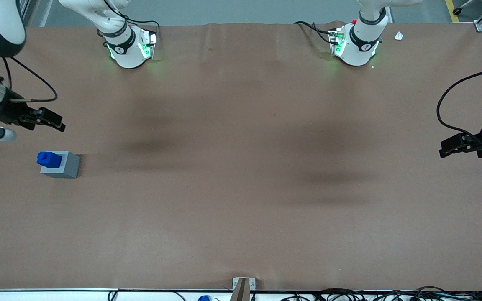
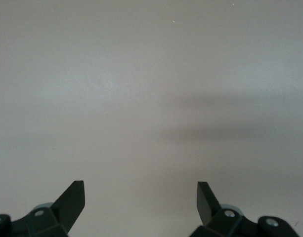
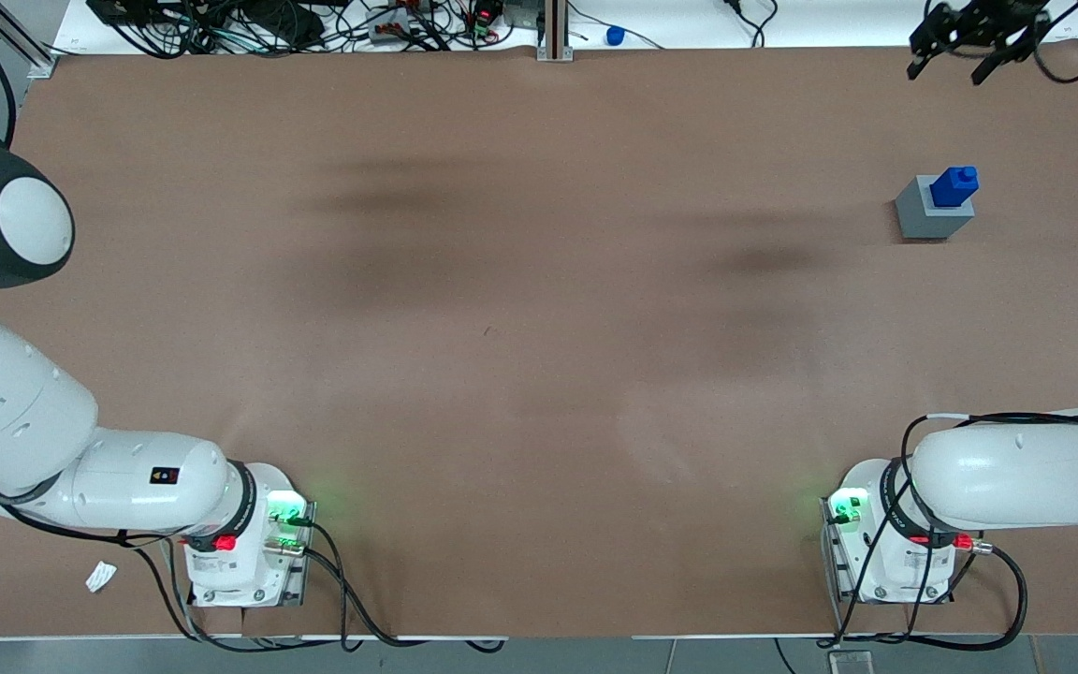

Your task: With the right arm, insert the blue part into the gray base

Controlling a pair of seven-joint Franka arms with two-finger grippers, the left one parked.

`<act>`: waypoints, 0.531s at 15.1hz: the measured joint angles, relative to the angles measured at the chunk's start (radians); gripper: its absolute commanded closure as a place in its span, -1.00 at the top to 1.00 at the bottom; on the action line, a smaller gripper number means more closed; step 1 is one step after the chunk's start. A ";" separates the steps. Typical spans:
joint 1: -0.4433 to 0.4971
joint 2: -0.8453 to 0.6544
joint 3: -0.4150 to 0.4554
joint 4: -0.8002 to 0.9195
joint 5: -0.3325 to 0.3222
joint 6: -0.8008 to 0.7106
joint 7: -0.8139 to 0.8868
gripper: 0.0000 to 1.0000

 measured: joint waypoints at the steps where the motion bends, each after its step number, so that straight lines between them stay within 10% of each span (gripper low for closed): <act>1: 0.000 -0.001 0.000 0.030 -0.002 -0.020 0.000 1.00; 8: 0.001 -0.001 0.005 0.186 -0.035 -0.115 0.000 1.00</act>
